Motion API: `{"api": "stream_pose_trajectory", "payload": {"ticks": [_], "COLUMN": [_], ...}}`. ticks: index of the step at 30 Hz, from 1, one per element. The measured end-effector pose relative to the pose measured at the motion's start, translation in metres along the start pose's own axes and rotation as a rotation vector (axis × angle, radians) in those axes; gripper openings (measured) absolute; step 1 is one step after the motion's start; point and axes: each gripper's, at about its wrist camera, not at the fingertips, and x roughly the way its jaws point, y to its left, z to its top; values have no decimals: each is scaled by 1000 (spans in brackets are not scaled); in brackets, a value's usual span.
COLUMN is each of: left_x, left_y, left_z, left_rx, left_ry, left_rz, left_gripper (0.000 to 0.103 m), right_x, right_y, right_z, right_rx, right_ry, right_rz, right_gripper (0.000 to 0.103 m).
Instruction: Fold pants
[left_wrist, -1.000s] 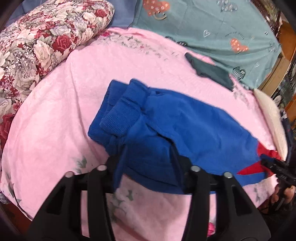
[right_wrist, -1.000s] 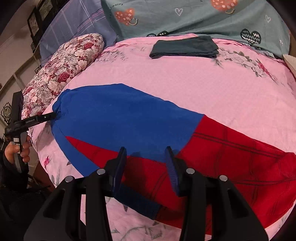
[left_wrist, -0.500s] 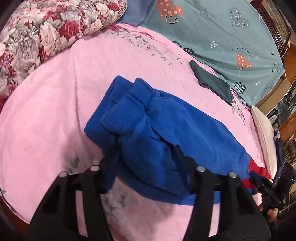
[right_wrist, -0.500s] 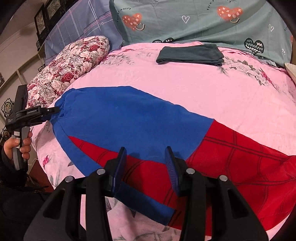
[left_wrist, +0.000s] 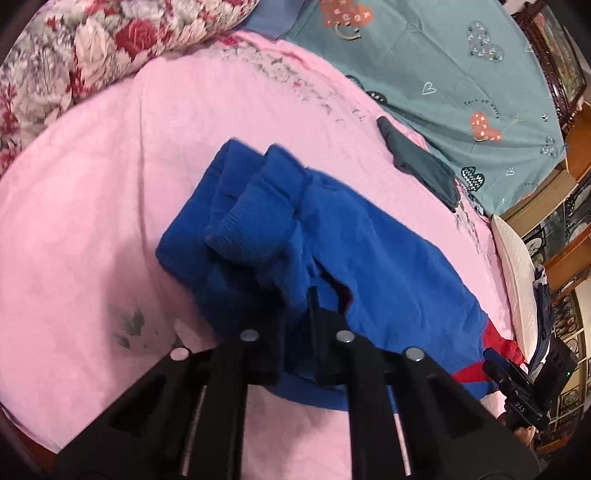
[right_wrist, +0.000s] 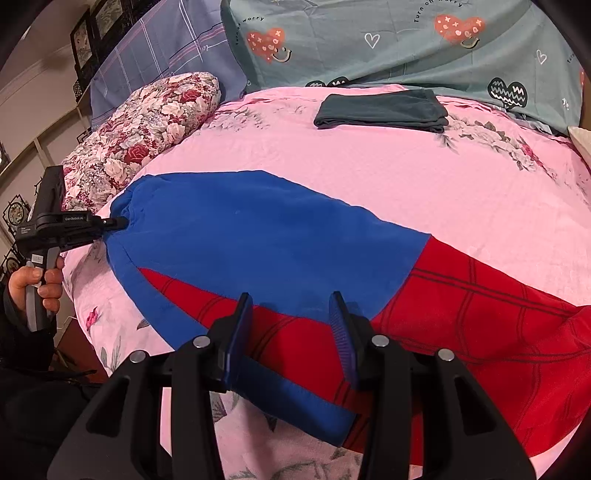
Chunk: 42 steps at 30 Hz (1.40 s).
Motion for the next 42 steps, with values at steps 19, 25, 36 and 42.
{"api": "stream_pose_trajectory", "payload": {"ticks": [19, 25, 36, 42], "left_x": [-36, -31, -16, 9], "left_y": [-18, -98, -153, -236], "left_z": [-18, -39, -63, -79], "left_rx": [164, 381, 539, 651], "left_ry": [-72, -49, -36, 19], "left_rz": [222, 56, -19, -239], "left_gripper": [44, 58, 70, 73], "right_x": [4, 21, -107, -149], "right_y": [20, 40, -78, -166], "right_z": [-2, -8, -20, -75], "right_rx": [-52, -152, 207, 527], "right_ry": [-18, 79, -241, -253], "right_rz": [80, 82, -224, -406], "right_gripper": [44, 45, 60, 65]}}
